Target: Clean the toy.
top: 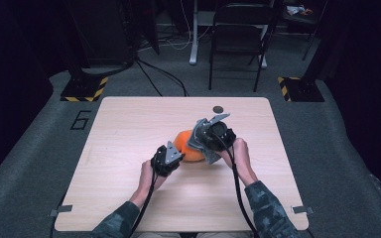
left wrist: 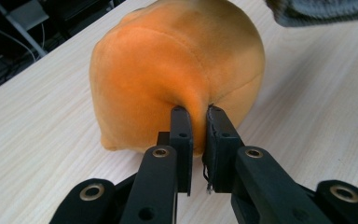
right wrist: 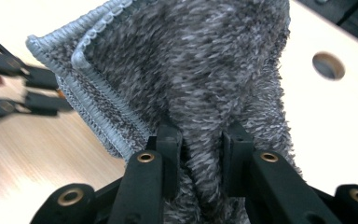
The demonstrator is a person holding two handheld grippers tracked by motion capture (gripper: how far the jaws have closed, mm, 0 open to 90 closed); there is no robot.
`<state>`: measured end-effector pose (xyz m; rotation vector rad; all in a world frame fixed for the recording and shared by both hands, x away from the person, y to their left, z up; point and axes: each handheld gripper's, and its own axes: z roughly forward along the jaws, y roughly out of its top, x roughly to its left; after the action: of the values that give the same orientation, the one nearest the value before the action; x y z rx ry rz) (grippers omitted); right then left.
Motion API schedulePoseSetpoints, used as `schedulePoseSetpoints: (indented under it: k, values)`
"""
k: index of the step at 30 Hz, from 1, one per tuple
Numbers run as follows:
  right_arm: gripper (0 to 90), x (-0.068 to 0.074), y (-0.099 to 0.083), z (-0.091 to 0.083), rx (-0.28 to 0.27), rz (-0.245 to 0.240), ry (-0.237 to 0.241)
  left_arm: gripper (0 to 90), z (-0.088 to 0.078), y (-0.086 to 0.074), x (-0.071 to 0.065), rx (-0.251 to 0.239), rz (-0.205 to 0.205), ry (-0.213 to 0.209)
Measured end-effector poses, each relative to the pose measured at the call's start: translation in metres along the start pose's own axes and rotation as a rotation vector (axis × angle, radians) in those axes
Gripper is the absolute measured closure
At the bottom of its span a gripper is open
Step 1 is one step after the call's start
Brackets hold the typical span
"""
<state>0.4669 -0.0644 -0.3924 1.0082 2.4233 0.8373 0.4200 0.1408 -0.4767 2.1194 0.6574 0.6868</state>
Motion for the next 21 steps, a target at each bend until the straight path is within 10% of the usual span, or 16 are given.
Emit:
schedulePoseSetpoints:
  k: [10, 21]
  values:
    - [72.8, 0.009, 0.006, 0.007, -0.031, -0.052, 0.012, 83.0, 0.000, 0.005, -0.014, -0.007, 0.120, -0.060]
    - [73.6, -0.003, -0.008, 0.026, 0.017, 0.024, -0.010, 83.1, 0.001, 0.001, -0.008, 0.000, 0.057, -0.084]
